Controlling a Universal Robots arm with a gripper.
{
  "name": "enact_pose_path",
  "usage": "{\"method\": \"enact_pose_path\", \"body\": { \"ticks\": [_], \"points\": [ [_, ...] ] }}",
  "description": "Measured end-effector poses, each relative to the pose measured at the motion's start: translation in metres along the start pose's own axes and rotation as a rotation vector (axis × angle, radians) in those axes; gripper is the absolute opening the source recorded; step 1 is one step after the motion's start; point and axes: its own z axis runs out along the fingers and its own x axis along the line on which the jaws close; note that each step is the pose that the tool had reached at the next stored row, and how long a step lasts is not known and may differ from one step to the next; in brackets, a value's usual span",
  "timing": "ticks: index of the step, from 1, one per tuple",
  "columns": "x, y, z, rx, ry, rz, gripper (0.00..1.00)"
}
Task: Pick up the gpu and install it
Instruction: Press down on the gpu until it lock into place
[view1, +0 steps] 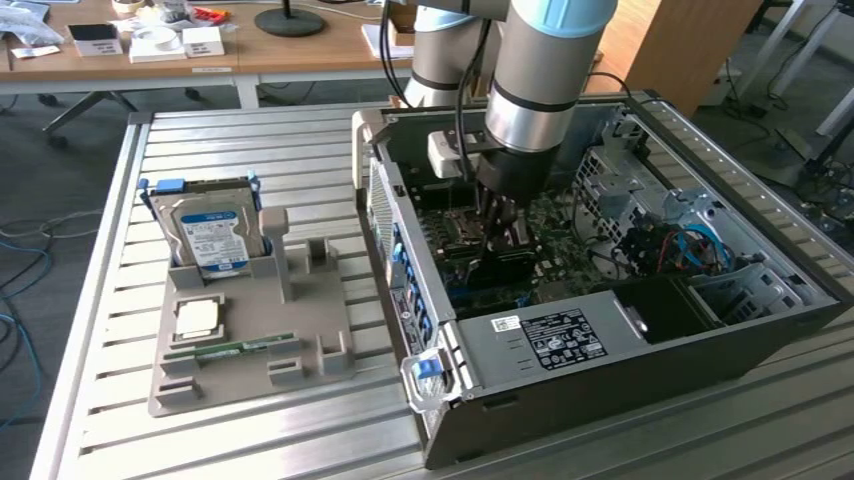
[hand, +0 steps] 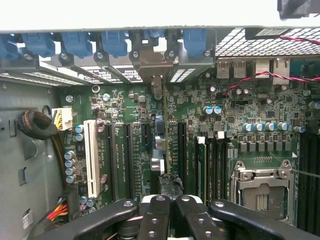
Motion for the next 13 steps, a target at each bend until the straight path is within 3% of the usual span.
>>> {"method": "enact_pose_path", "body": {
  "ticks": [13],
  "points": [
    [-0.0001, 0.0002, 0.0002, -0.0001, -0.0001, 0.0, 0.11]
  ]
}}
